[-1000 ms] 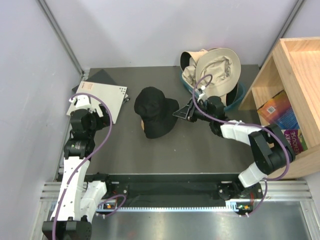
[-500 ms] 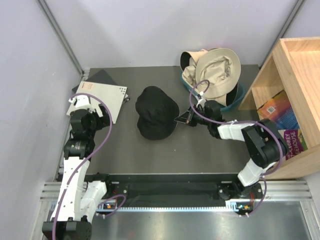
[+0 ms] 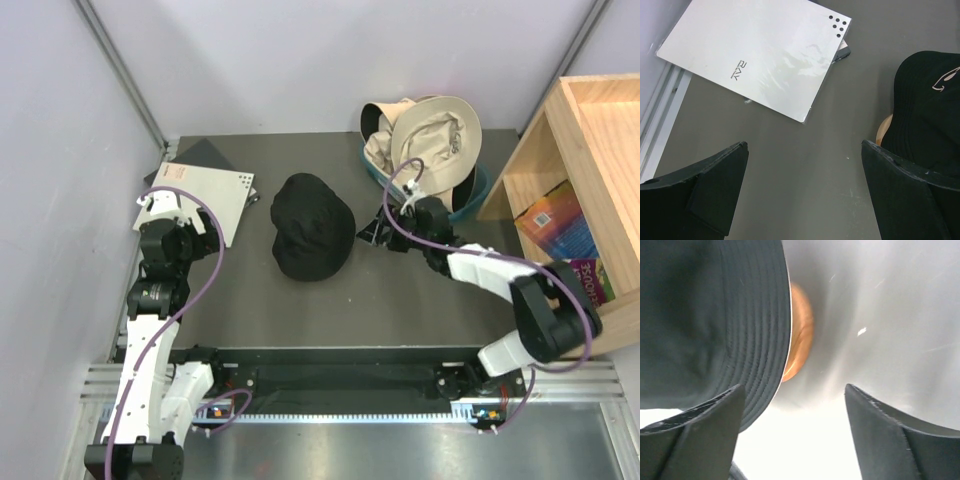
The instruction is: Stack the hats
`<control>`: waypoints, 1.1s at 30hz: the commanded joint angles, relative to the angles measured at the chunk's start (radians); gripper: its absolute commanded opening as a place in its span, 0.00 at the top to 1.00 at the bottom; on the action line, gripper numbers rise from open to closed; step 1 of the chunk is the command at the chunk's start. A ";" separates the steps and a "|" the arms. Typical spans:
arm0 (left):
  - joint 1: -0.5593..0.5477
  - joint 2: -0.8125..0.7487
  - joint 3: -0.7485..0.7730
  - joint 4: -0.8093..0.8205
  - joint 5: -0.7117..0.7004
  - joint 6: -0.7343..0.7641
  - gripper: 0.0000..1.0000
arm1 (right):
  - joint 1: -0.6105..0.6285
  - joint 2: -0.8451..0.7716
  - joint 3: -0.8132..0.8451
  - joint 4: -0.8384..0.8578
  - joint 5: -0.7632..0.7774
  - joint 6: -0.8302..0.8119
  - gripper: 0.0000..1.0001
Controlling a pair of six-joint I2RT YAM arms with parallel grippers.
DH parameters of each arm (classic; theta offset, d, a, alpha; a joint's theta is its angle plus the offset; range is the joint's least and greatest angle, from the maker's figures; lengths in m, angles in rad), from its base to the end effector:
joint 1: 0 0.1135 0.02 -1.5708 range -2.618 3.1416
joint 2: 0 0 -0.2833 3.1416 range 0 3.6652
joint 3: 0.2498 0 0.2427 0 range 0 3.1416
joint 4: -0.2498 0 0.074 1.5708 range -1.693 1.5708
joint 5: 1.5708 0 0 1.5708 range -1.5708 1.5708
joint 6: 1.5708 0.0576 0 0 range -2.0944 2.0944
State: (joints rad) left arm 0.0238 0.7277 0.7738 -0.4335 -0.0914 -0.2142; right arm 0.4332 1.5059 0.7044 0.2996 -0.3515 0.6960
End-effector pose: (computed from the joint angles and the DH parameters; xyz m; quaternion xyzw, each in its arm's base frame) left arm 0.1621 0.0091 0.3231 -0.1237 0.8202 -0.0152 0.5583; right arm 0.2827 0.1526 0.2074 0.0227 0.8517 0.3955 0.3432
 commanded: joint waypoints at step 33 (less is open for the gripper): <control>0.016 0.010 0.005 0.029 -0.025 0.003 0.01 | -0.091 0.600 1.049 -0.387 0.753 -0.509 0.31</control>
State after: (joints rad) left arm 0.0284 0.7326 0.7738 -0.4339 -0.0959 -0.2142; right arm 0.3622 2.0418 1.6276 -0.0967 0.3405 0.2138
